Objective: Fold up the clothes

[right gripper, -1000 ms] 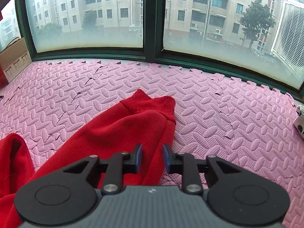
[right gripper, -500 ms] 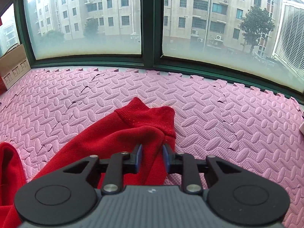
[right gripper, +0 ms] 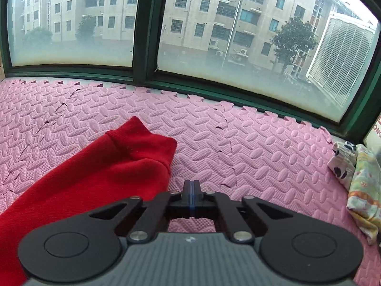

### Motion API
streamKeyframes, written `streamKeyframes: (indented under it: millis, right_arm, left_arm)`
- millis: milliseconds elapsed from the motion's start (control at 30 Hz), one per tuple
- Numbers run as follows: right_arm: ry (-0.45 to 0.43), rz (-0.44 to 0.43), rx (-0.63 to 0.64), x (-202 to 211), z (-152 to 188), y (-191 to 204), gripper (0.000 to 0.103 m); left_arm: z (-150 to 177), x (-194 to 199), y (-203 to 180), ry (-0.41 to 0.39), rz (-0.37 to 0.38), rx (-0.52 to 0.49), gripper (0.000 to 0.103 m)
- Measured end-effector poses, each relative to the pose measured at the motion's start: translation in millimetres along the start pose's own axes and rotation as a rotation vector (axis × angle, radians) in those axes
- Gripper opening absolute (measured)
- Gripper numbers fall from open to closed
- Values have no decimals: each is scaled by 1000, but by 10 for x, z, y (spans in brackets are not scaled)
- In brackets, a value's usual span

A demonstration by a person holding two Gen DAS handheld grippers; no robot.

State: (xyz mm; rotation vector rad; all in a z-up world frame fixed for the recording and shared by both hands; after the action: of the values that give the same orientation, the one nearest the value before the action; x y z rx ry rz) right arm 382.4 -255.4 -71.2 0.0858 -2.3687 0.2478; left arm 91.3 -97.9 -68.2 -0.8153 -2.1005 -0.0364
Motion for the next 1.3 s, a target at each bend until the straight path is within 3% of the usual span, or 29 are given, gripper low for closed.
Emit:
streamKeyframes:
  millis: [200, 233, 300, 433, 567, 633, 667, 733, 867, 933, 1000, 1067, 1200, 1267, 1300]
  right_arm:
    - [-55, -140, 37, 115, -126, 313, 8]
    - [-64, -168, 47, 135, -151, 386, 16]
    - [-53, -220, 64, 115, -166, 526, 18]
    - [33, -178, 77, -107, -30, 590, 19]
    - [34, -139, 90, -16, -21, 549, 19]
    - [26, -196, 112, 126, -69, 637, 20]
    - [15, -222, 124, 209, -102, 705, 20]
    - [10, -270, 141, 313, -147, 835, 20]
    - [65, -510, 121, 546, -224, 1398, 21]
    - [109, -608, 71, 615, -224, 1624, 30]
    - [152, -695, 12, 658, -226, 1819, 32]
    - [193, -718, -9, 646, -199, 1981, 37]
    - [246, -717, -19, 584, -136, 2245, 37]
    - [246, -717, -29, 565, -99, 2285, 31]
    - [237, -719, -33, 576, -86, 2289, 18]
  left_arm:
    - [10, -22, -2, 2, 12, -1, 10]
    - [11, -24, -2, 1, 14, 2, 10]
    - [11, -27, -2, 1, 16, 8, 10]
    - [1, 1, 39, 3, 21, 30, 10]
    - [-19, 108, 109, -3, 28, 59, 13]
    - [-27, 204, 149, -20, 11, 58, 15]
    - [-28, 255, 180, -29, -2, 60, 19]
    - [-33, 363, 271, -50, -39, 73, 39]
    - [-43, 562, 552, -88, -148, 115, 49]
    - [-31, 650, 739, -103, -212, 155, 54]
    - [-18, 740, 925, -118, -276, 194, 55]
    - [2, 831, 1068, -134, -319, 228, 57]
    - [46, 1016, 1337, -167, -399, 295, 61]
    - [69, 1110, 1471, -184, -439, 328, 63]
    - [82, 1157, 1538, -192, -459, 344, 63]
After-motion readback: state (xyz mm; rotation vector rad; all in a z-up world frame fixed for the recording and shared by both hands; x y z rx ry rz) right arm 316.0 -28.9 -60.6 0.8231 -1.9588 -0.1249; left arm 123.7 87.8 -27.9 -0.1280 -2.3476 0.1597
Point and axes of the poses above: each gripper's, at about its wrist camera, not at the fingertips, and x roughly against the way its jaws point, y to its left, z to its underside, the point moved 6 cm from there along -x, roughly the way its jaws point, and after that the axes turned 1 degree about x, right-handed, at the moved point
